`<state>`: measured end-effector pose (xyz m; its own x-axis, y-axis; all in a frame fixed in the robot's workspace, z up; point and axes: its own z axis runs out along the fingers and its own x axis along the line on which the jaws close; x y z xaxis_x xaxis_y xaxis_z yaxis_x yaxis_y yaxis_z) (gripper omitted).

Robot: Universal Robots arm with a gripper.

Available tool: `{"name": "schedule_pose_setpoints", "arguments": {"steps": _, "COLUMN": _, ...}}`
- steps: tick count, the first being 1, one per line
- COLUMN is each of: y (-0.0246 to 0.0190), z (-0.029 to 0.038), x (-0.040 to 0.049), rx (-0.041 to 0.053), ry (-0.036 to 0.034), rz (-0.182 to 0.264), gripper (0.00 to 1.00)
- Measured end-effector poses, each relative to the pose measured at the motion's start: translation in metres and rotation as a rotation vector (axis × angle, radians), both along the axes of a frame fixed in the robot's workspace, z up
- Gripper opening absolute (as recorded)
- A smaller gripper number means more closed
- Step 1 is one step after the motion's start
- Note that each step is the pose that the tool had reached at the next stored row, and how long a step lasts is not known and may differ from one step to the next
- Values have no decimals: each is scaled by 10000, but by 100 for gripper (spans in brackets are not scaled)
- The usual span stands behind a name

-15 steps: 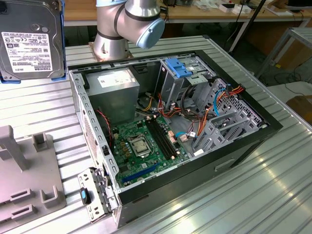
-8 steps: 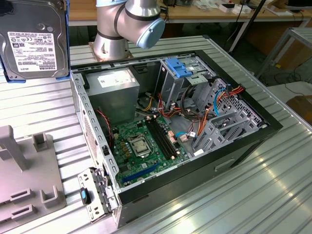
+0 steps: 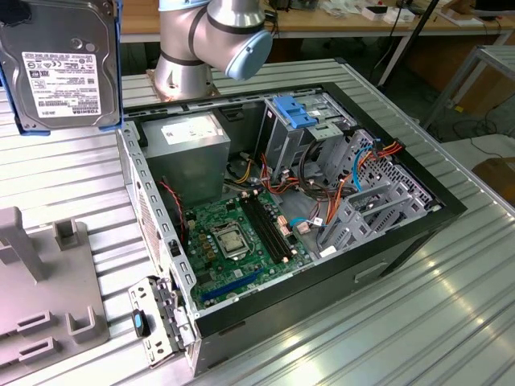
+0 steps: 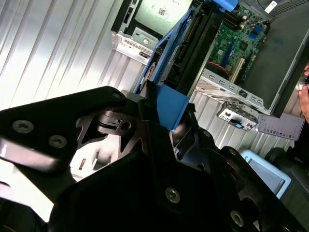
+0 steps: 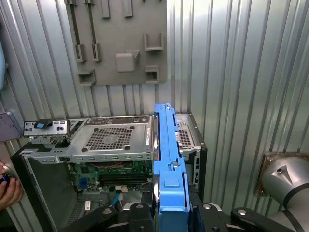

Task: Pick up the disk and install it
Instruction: 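Pick up the disk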

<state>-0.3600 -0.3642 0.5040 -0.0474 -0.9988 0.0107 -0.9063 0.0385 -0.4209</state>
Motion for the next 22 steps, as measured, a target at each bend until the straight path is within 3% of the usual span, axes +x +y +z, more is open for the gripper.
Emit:
{"name": "schedule_pose_setpoints", "arguments": {"steps": 5, "y": 0, "z": -2, "x": 74, "rx": 0, "ry": -79, "rz": 1, "gripper": 37}}
{"name": "schedule_pose_setpoints", "arguments": {"steps": 22, "y": 0, "z": -19, "x": 371, "rx": 0, "ry": -255, "rz": 1, "gripper": 37}}
